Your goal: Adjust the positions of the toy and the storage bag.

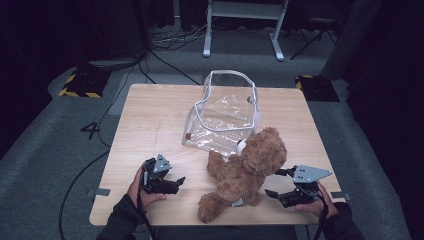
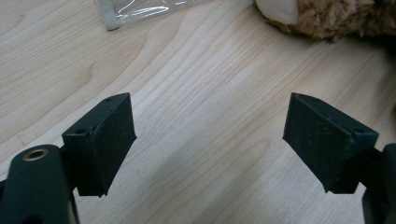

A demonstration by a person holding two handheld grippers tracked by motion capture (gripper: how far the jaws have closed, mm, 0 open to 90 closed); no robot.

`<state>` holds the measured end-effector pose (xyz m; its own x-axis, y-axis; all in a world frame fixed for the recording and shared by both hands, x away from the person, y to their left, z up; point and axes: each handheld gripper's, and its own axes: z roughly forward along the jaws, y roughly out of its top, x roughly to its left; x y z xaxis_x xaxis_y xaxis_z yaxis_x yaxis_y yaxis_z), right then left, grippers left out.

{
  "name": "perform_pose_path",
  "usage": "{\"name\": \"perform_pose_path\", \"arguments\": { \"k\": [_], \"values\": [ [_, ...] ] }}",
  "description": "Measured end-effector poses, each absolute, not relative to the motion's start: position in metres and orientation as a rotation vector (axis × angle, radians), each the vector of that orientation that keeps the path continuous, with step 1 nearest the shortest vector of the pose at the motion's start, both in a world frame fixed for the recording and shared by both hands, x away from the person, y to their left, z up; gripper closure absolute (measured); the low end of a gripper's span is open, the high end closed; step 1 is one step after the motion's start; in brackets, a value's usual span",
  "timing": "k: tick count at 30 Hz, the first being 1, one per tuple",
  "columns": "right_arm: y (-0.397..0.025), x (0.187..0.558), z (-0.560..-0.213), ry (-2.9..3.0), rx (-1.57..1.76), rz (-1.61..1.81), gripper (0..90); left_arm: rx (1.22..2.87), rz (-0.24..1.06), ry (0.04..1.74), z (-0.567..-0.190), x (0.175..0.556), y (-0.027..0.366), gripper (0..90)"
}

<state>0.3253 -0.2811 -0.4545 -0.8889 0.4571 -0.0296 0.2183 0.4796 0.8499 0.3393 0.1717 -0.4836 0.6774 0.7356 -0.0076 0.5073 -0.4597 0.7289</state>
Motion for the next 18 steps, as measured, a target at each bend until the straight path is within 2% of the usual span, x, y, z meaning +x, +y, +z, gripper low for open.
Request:
{"name": "perform_pose_path", "arguments": {
  "k": [18],
  "values": [
    [-0.26, 0.322, -0.452, 2.48, 0.533, 1.372, 20.1, 2.115, 0.432, 0.915, -0.466, 0.335, 0.165, 16.7]
  ]
}}
